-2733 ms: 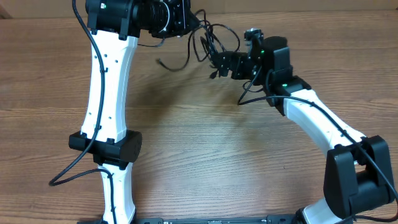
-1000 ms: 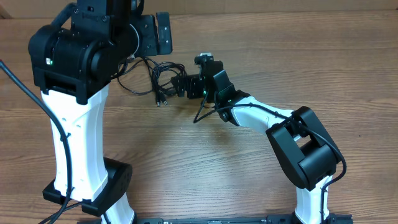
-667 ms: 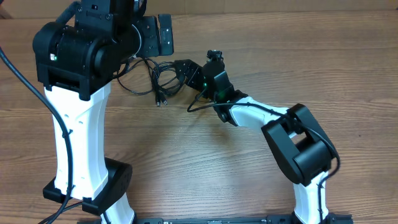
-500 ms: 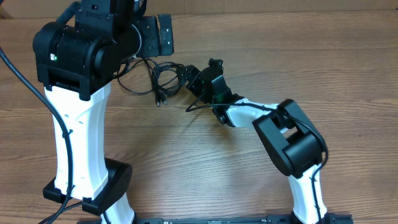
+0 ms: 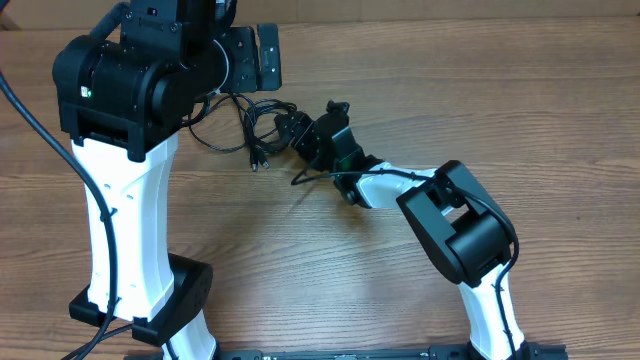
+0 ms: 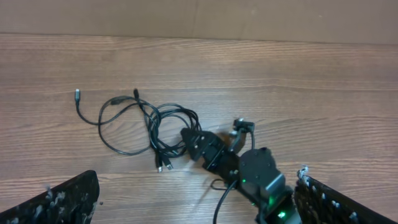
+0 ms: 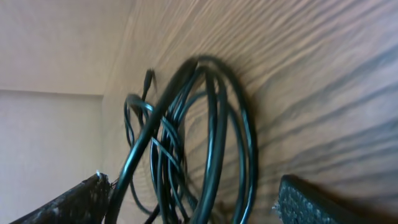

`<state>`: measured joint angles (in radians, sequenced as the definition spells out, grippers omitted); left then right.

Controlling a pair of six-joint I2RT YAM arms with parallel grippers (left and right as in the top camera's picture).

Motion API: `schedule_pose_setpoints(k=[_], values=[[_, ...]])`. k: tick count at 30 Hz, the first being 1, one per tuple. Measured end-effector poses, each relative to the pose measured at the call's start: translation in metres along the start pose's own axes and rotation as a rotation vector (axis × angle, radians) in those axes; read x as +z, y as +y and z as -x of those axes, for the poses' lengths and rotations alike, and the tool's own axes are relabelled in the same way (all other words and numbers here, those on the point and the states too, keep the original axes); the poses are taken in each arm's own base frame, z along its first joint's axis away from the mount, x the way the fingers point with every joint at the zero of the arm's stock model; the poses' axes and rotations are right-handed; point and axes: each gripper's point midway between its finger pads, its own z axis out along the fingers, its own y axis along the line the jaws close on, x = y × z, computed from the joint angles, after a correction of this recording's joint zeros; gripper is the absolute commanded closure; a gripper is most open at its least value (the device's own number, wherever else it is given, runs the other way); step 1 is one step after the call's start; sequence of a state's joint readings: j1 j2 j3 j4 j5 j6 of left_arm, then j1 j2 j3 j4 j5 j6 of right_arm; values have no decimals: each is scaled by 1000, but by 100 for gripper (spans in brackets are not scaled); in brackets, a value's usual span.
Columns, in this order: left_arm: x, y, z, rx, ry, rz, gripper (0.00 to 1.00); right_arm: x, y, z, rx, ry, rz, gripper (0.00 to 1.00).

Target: Untangle cables

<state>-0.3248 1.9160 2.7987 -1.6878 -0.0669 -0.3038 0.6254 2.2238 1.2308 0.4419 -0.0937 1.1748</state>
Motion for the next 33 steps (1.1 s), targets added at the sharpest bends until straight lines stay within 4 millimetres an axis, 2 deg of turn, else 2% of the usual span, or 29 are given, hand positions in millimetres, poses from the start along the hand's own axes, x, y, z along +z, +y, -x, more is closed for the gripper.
schedule_pose_setpoints(k=[1, 2, 4, 5, 6, 14, 18, 21, 23, 25, 26, 28, 30, 33], values=[[0, -1, 0, 5, 1, -3, 0, 0, 1, -3, -6, 5, 1, 40], [0, -1, 0, 8, 1, -3, 0, 1, 1, -5, -6, 8, 1, 51], [0, -1, 0, 15, 1, -4, 0, 2, 0, -10, -11, 17, -3, 84], [0, -1, 0, 18, 1, -4, 0, 2, -1, -11, -13, 20, -4, 92], [0, -1, 0, 19, 1, -4, 0, 3, -2, -12, -16, 21, -6, 96], [0, -1, 0, 27, 1, -4, 0, -2, 1, -12, -122, 77, 9, 96], [0, -1, 0, 65, 2, -7, 7, -26, 11, 1, -247, 105, -34, 96], [1, -1, -1, 97, 4, -6, 3, -65, 34, 31, -383, 86, -59, 96], [4, -1, -1, 110, 11, -5, 0, -98, 55, 57, -469, 44, -58, 96], [13, -4, -3, 132, 31, -12, 0, -140, 79, 87, -562, -23, -55, 96], [18, -6, -4, 148, 46, -23, 0, -152, 85, 95, -586, -45, -55, 96], [34, -14, -9, 196, 88, -66, 0, -182, 93, 110, -645, -77, -74, 96], [52, -26, -16, 253, 139, -129, 0, -203, 94, 117, -687, -88, -101, 96], [82, -48, -28, 360, 208, -261, 0, -222, 86, 122, -721, -79, -145, 96]])
